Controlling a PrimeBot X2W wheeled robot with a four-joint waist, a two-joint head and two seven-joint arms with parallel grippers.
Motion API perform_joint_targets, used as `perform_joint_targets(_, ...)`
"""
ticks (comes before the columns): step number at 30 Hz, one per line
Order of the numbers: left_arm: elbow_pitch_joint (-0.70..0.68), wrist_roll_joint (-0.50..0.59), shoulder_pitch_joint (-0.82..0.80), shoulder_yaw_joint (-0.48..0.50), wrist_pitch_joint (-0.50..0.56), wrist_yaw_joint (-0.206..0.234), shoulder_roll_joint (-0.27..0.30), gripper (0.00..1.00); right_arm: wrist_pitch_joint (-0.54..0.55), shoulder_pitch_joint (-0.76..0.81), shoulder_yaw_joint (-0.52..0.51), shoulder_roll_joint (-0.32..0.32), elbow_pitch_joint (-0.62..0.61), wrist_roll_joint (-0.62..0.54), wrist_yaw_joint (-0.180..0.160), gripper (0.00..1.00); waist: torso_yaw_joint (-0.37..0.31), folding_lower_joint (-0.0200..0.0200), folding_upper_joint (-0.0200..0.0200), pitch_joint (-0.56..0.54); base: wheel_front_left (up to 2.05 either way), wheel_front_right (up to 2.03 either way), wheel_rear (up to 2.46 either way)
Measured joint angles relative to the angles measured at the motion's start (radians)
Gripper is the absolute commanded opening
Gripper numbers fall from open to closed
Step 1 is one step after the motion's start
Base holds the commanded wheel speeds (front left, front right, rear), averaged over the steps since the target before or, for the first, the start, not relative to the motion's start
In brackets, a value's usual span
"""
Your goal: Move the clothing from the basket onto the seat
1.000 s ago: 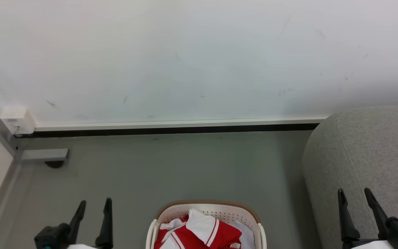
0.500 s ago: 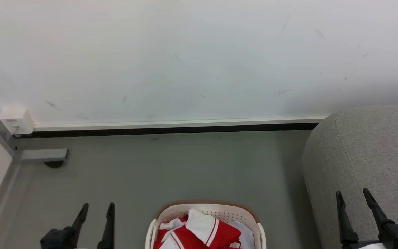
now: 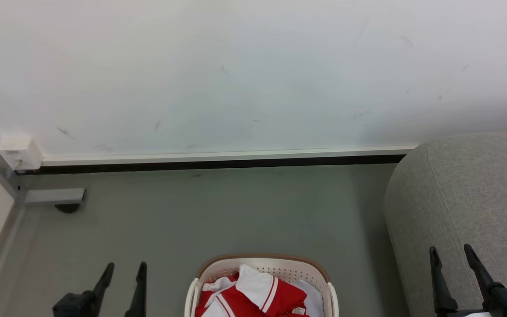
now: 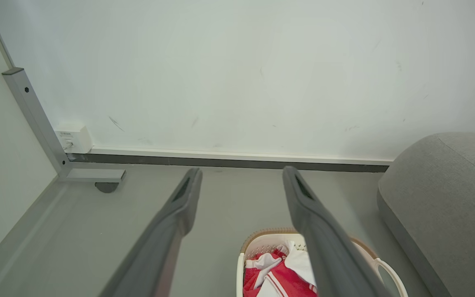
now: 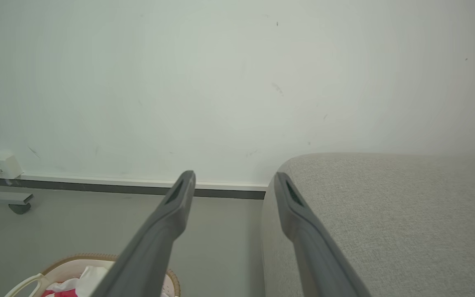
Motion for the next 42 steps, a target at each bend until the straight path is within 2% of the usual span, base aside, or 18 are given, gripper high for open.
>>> perform_joint_targets(11,0.001,-0.003,-0.003,0.001,0.0,-0.004,-0.001,1.0,0.0,-0.002,0.005,0.0,0.045,0.014,0.0,1.0,-0.003,0.0,0.0,0.006,0.0,0.0,0.0)
perform_joint_targets(28,0.004,-0.002,-0.015,0.001,0.0,-0.006,-0.003,1.0,0.0,-0.02,0.01,0.0,0.045,0.013,0.0,1.0,-0.025,0.0,0.0,0.017,0.0,0.0,0.0)
perform_joint_targets(36,0.051,-0.002,-0.09,-0.063,0.0,-0.007,-0.004,1.0,0.0,-0.048,0.015,0.0,0.006,0.013,0.0,1.0,-0.052,0.0,0.0,0.064,0.0,0.0,0.0)
perform_joint_targets(42,0.186,-0.02,-0.226,-0.148,0.0,-0.007,-0.013,1.0,0.0,-0.093,0.016,0.0,-0.044,0.009,0.0,1.0,-0.071,0.0,0.0,0.142,0.0,0.0,0.0)
